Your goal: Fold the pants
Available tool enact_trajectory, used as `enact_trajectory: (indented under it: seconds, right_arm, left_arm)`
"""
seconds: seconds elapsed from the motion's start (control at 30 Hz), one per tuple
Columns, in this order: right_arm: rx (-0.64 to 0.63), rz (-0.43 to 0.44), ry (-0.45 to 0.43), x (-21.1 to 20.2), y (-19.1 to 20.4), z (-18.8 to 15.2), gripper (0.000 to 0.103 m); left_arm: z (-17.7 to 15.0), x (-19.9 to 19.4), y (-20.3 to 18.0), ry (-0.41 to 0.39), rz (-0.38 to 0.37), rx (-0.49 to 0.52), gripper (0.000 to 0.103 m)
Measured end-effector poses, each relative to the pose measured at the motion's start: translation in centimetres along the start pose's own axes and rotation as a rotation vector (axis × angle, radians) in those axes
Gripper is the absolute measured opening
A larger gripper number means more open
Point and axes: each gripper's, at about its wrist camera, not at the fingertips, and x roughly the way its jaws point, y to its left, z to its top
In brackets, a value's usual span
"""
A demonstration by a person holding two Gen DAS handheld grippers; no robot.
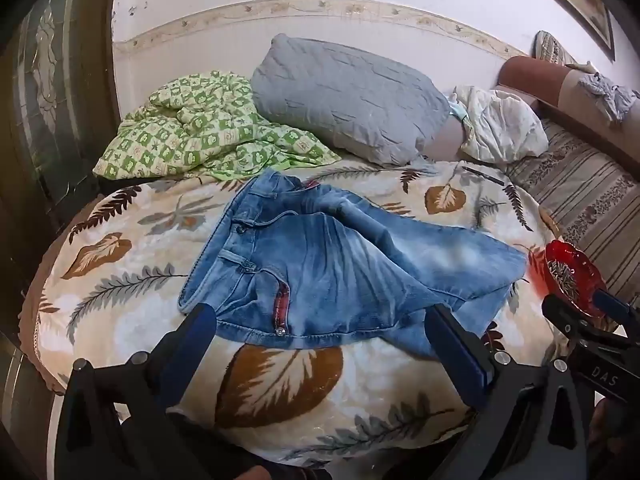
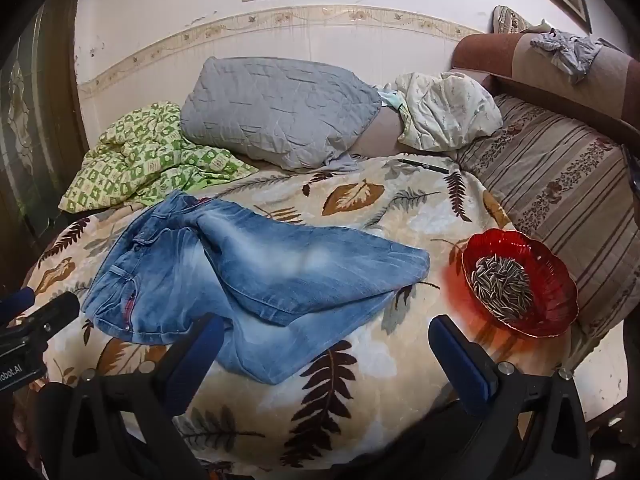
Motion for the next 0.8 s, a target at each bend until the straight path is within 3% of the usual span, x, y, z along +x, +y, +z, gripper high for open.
enact_trajectory:
  seconds: [0.1,0.27,0.47,0.8]
  right_arm:
    - [0.010,0.014,-0.023,0.1,0.1,-0.2,0.103]
    - [0.001,0.023,-0.005,1.0,0.2,-0.3,0.103]
    - [-0.002,0.011,0.003,0.9,-0.1,-0.6,0.103]
    - [0.008,0.032,0.032,2.0,-0.3,-0.1,0.103]
  left_arm:
    - [-1.1,0.4,-1.2,-0.033,0.028,0.050,0.103]
    - [-0.9,0.6,-1.2,-0.016,-0.019,0.045,0.103]
    - [-0.8,1.2,-1.0,0.003,-0.014,0.020,0.103]
    - [-0.2,1.0,-0.7,-0.039,-0.020,0.005,0.103]
